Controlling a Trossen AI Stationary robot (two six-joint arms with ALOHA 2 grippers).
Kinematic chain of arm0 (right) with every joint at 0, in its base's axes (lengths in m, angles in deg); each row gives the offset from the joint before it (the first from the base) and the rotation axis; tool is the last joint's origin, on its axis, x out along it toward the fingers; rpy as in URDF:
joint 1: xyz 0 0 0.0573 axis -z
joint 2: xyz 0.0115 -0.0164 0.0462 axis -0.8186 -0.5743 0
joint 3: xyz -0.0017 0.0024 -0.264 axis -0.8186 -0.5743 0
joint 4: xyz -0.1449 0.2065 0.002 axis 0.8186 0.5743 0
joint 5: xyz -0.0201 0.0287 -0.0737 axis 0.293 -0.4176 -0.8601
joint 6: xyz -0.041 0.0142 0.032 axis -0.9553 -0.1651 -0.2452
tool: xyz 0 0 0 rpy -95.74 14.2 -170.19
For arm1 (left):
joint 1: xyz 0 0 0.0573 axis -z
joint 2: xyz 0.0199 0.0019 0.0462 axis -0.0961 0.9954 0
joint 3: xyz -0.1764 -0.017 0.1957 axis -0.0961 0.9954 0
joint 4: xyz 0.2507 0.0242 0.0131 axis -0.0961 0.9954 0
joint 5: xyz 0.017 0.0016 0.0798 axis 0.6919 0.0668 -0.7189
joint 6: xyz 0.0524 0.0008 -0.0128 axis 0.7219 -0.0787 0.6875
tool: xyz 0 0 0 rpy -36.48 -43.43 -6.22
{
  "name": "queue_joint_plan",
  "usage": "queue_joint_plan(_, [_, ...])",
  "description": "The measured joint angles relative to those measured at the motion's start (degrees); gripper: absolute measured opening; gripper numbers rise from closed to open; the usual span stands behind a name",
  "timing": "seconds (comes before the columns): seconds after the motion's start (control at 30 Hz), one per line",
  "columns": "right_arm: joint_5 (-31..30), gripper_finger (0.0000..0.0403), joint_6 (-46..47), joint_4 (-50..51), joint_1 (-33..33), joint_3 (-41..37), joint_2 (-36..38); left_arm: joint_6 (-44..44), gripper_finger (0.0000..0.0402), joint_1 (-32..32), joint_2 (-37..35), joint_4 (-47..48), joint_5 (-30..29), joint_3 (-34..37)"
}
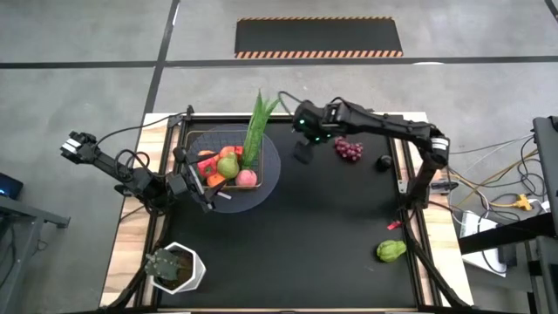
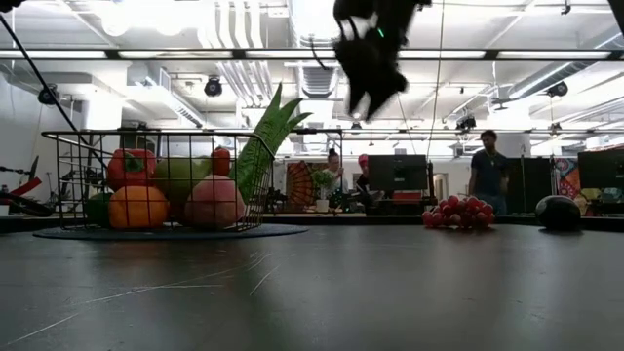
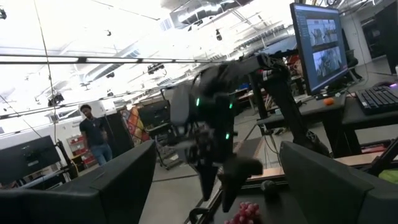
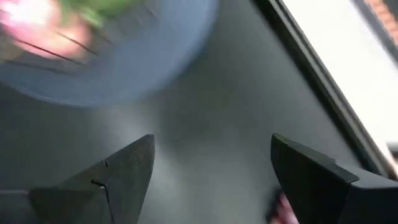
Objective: Build produce basket
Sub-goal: Put the red grapes into the wire basket
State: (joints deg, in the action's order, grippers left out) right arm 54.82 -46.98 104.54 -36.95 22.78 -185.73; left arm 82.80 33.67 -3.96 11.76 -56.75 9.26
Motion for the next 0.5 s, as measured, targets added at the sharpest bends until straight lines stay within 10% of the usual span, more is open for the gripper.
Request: queue_joint_plan(0.5, [-7.23, 0.0284, 8.18, -0.64, 19.49, -27.83, 4.97, 0.07, 0.0322, 0.01, 0.0, 0.0, 0.0, 0.0])
